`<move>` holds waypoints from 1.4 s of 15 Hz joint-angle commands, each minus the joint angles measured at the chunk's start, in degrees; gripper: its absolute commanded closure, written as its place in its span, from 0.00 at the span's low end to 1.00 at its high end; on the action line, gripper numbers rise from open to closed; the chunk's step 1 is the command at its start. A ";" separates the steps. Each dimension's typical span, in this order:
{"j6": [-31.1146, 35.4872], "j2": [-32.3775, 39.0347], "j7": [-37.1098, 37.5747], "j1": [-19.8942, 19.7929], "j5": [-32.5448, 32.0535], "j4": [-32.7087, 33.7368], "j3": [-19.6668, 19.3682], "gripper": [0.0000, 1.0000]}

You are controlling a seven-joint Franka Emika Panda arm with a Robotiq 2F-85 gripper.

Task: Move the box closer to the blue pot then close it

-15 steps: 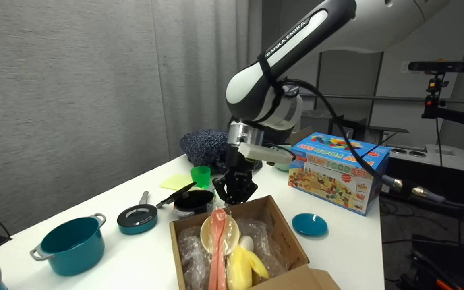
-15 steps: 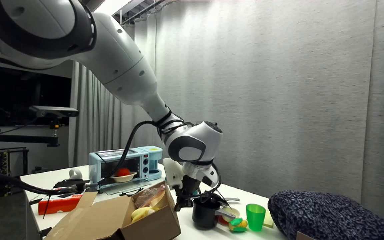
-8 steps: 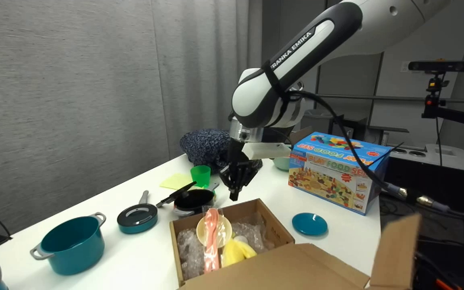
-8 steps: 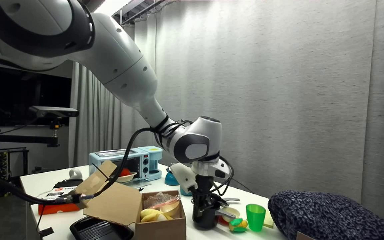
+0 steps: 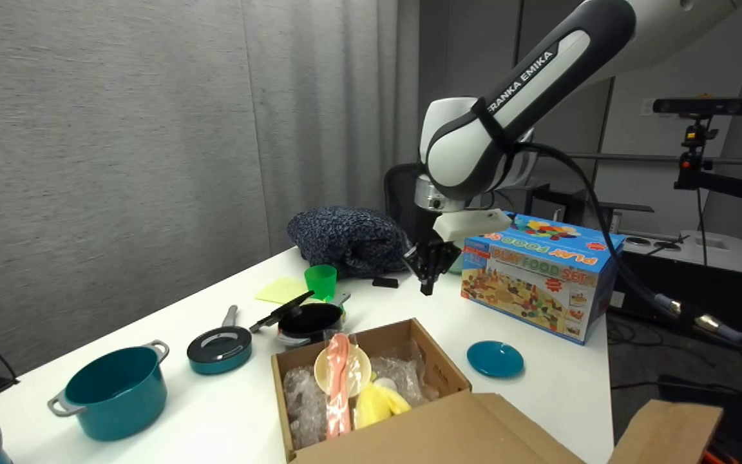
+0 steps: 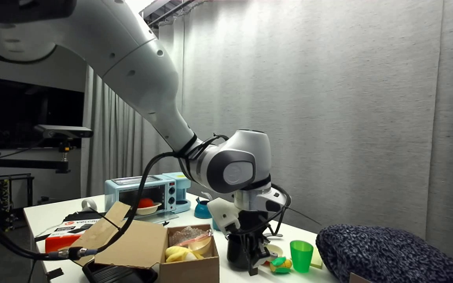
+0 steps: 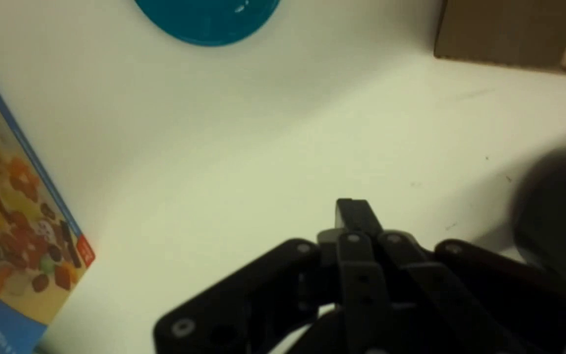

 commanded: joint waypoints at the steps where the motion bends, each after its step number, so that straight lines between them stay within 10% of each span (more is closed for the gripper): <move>1: -2.54 -5.67 -0.65 -0.39 2.78 -6.48 2.00 1.00; 10: -3.29 -4.12 -8.35 -0.09 20.14 -6.39 9.63 1.00; 21: -3.10 5.98 -7.75 3.23 21.34 4.99 14.95 1.00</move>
